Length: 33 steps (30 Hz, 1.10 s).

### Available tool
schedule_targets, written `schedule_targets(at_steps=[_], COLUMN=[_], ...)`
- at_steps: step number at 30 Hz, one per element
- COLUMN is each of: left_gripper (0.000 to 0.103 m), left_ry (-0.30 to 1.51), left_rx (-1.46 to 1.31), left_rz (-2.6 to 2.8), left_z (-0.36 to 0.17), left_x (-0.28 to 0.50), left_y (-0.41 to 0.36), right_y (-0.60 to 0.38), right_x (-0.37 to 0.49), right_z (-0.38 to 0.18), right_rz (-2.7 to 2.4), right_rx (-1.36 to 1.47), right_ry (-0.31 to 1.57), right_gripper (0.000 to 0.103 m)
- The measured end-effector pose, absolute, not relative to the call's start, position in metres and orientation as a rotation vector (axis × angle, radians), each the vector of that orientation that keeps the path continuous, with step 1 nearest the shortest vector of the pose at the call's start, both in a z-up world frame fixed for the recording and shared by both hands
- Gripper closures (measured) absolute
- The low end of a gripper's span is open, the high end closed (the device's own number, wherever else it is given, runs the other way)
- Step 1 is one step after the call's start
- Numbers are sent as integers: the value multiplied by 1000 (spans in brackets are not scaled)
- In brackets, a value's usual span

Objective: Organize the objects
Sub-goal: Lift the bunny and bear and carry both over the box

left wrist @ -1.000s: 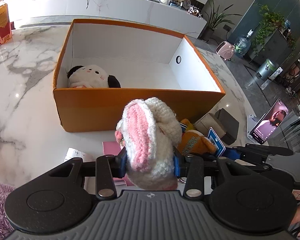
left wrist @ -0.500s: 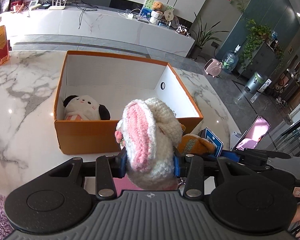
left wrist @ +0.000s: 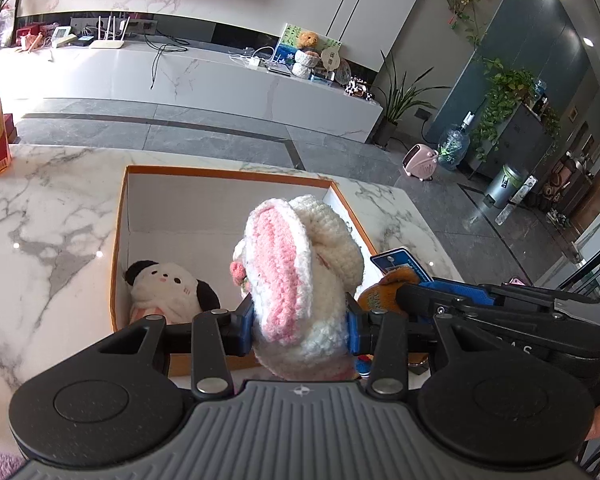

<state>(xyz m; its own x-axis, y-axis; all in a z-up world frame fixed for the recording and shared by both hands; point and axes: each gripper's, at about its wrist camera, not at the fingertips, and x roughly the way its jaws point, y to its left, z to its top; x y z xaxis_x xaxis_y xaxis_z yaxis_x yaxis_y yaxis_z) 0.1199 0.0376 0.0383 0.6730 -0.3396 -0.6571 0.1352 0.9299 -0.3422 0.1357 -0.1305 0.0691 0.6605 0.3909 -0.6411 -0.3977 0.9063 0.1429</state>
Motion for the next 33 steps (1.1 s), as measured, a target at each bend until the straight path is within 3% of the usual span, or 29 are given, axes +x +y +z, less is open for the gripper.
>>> schedule_targets(at_steps=[20, 21, 22, 29, 30, 33], left_gripper=[55, 55, 55, 55, 55, 55], left_ry=[863, 868, 872, 897, 899, 909], left_rx=[-291, -290, -288, -267, -263, -261], left_rz=[-241, -237, -232, -203, -199, -191], left_z=[12, 10, 8, -3, -5, -9], left_x=[173, 174, 177, 179, 178, 176], left_y=[57, 57, 57, 60, 60, 59], right_y=[-100, -97, -94, -80, -82, -90], right_x=[232, 236, 241, 265, 263, 253], right_z=[58, 58, 58, 50, 50, 54], right_rz=[478, 474, 467, 442, 433, 409], right_rx=[25, 20, 11, -16, -5, 24], right_ry=[797, 792, 786, 814, 810, 780], right_gripper=[87, 102, 103, 103, 97, 95])
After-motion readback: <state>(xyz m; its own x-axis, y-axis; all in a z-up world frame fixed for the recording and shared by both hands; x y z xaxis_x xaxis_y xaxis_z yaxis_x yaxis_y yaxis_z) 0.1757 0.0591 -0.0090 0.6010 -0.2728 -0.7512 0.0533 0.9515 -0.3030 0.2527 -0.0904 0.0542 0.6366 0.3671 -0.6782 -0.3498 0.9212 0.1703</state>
